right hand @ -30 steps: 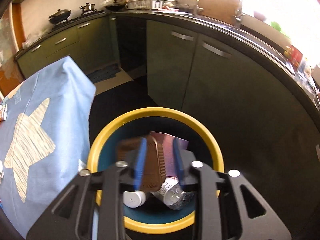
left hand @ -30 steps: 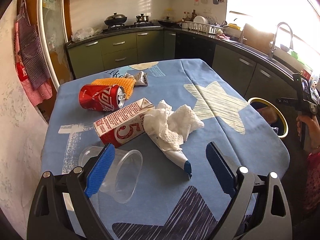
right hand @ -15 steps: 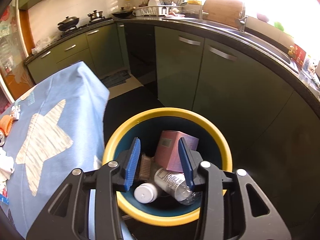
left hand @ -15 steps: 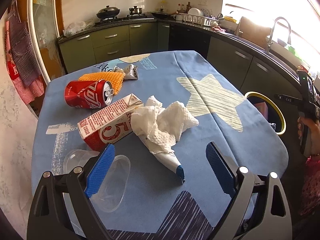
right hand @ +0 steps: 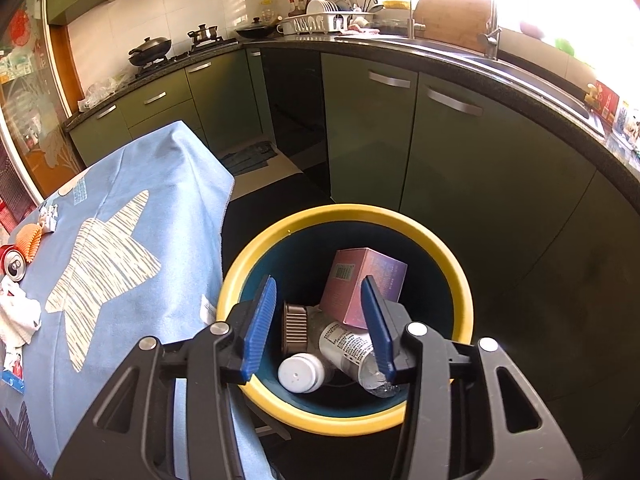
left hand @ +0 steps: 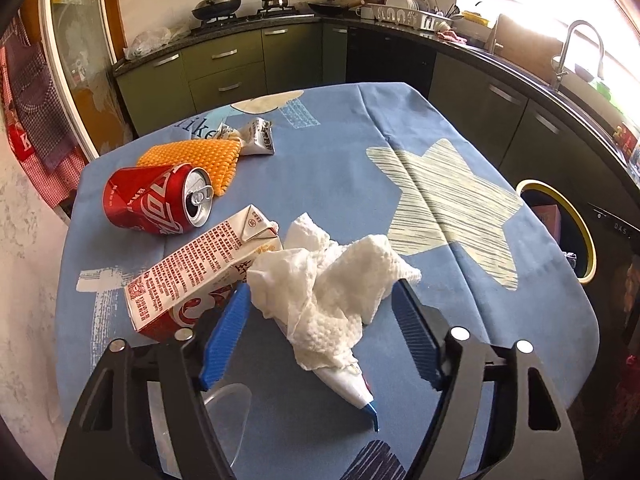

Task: Collect trash
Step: 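Grasp the crumpled white tissue with the left tool, then carry the tissue with the left tool over the bin and drop it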

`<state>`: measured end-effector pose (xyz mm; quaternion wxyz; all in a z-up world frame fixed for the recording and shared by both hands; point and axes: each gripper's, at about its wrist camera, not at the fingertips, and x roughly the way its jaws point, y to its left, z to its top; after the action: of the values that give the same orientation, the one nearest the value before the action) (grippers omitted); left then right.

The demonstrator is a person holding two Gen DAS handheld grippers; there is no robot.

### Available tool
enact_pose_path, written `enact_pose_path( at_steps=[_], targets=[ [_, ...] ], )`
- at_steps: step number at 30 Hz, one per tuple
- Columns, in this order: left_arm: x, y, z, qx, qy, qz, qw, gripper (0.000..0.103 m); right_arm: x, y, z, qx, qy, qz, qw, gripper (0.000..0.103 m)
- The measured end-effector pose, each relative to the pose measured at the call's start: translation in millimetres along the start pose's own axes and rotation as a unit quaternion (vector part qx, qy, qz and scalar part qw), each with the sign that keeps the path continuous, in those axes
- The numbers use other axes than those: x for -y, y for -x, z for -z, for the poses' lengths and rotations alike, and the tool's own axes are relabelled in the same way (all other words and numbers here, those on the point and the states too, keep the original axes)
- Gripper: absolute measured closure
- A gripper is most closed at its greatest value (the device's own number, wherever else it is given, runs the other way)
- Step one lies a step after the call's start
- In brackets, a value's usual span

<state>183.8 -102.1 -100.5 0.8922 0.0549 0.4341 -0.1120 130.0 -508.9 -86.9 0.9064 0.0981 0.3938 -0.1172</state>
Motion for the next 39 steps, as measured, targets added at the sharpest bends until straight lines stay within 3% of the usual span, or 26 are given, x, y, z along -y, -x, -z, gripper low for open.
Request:
enact_pose_path(
  at_steps=[4, 10, 13, 27, 39],
  targets=[
    [-0.5, -12.4, 1.0, -0.021, 0.010, 0.001, 0.9997, 0.058, 7.2, -5.7, 2.2, -0.004, -0.008, -0.002, 1.000, 0.060],
    [1.9, -10.3, -2.6, -0.010, 0.009, 0.002, 0.9999, 0.087, 12.9, -11.7, 6.9, -0.008, -0.018, -0.009, 1.000, 0.060],
    [4.5, -4.9, -6.1, 0.000, 0.006, 0.005, 1.0000, 0.094, 15.9, -12.5, 7.7, -0.008, -0.021, -0.012, 1.000, 0.060],
    [37.3, 55.7, -47.5, 0.078, -0.051, 0.032, 0.9952, 0.096, 37.1, -4.4, 13.7, 0.003, -0.040, -0.014, 0.999, 0.060],
    [119.5, 99.5, -81.5, 0.127, -0.133, 0.088, 0.9789, 0.096, 61.8, 6.2, 20.5, 0.016, -0.067, -0.009, 0.998, 0.060]
  ],
)
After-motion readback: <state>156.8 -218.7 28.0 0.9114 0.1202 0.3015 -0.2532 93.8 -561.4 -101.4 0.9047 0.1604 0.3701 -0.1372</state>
